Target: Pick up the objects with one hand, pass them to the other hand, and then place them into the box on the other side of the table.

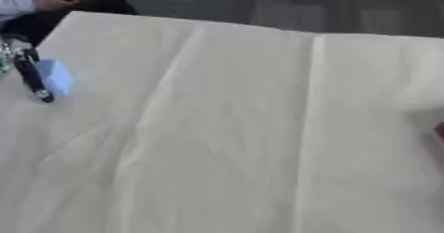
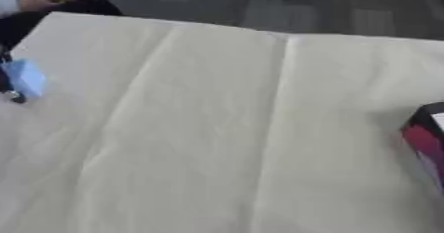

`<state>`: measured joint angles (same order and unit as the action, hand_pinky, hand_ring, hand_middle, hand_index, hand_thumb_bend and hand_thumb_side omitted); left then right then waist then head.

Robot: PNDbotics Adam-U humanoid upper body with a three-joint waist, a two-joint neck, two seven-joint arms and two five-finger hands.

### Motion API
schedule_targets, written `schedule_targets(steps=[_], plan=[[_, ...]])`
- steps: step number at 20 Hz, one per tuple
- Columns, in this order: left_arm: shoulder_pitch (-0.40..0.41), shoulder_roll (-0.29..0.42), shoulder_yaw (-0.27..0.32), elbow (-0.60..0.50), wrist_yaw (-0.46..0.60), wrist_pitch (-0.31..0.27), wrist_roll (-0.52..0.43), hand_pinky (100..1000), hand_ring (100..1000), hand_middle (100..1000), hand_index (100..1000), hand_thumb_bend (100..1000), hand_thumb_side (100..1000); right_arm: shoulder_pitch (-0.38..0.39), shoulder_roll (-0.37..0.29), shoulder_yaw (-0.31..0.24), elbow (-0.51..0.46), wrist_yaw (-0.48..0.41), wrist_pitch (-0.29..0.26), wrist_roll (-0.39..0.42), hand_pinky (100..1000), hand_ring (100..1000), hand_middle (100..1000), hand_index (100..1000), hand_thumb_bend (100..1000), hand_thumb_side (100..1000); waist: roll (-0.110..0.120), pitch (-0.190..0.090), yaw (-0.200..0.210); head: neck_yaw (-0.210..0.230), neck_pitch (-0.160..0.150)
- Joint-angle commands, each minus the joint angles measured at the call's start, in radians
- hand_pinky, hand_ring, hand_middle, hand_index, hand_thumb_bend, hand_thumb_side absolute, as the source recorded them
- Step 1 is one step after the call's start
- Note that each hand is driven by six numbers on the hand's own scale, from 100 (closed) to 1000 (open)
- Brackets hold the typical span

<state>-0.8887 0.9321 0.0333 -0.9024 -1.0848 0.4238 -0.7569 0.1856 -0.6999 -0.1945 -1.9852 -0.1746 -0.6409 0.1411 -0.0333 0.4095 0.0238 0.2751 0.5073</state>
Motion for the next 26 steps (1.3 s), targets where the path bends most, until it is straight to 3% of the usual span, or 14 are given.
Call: schedule_targets(steps=[1, 11, 17, 20, 24, 26], plan=[[-0.018, 0.044, 0.009, -0.007, -0.001, 0.013, -0.011, 928, 870, 785, 776, 623, 100, 0.003, -0.015, -0.004, -0.015, 0.008, -0.001, -0.003, 1000, 993, 1000, 1000, 100, 394, -0.012, -0.001, -0.001, 0.001, -0.011], [-0.019, 0.037, 0.006, -0.009, 0.008, 0.007, 0.002, 866, 797, 640, 697, 495, 100, 0.012, -0.007, -0.006, -0.015, 0.004, -0.001, 0.000, 1000, 993, 1000, 1000, 100, 408, -0.014, -0.007, 0.002, -0.029, -0.002], [-0.017, 0.035, -0.014, -0.043, 0.009, -0.017, 0.041, 812, 731, 567, 604, 458, 100, 0.018, -0.014, -0.005, -0.015, -0.014, 0.003, 0.005, 1000, 993, 1000, 1000, 100, 416, -0.018, -0.024, 0.025, -0.055, 0.021], [-0.012, 0.041, -0.020, -0.114, 0.041, -0.037, 0.081, 799, 702, 523, 584, 368, 100, 0.019, -0.027, -0.007, -0.015, -0.034, 0.007, 0.006, 1000, 992, 1000, 1000, 100, 422, -0.022, -0.041, 0.043, -0.075, 0.038], [0.009, 0.058, -0.044, -0.219, 0.125, -0.047, 0.123, 796, 696, 517, 583, 357, 100, 0.034, -0.031, -0.016, -0.015, -0.061, 0.000, 0.012, 1000, 992, 1000, 1000, 100, 424, -0.029, -0.059, 0.069, -0.103, 0.053], [0.004, 0.052, -0.076, -0.315, 0.195, -0.070, 0.149, 789, 668, 511, 571, 289, 100, 0.049, -0.033, -0.018, -0.015, -0.080, 0.002, 0.014, 1000, 993, 1000, 1000, 100, 433, -0.040, -0.089, 0.105, -0.166, 0.084]])
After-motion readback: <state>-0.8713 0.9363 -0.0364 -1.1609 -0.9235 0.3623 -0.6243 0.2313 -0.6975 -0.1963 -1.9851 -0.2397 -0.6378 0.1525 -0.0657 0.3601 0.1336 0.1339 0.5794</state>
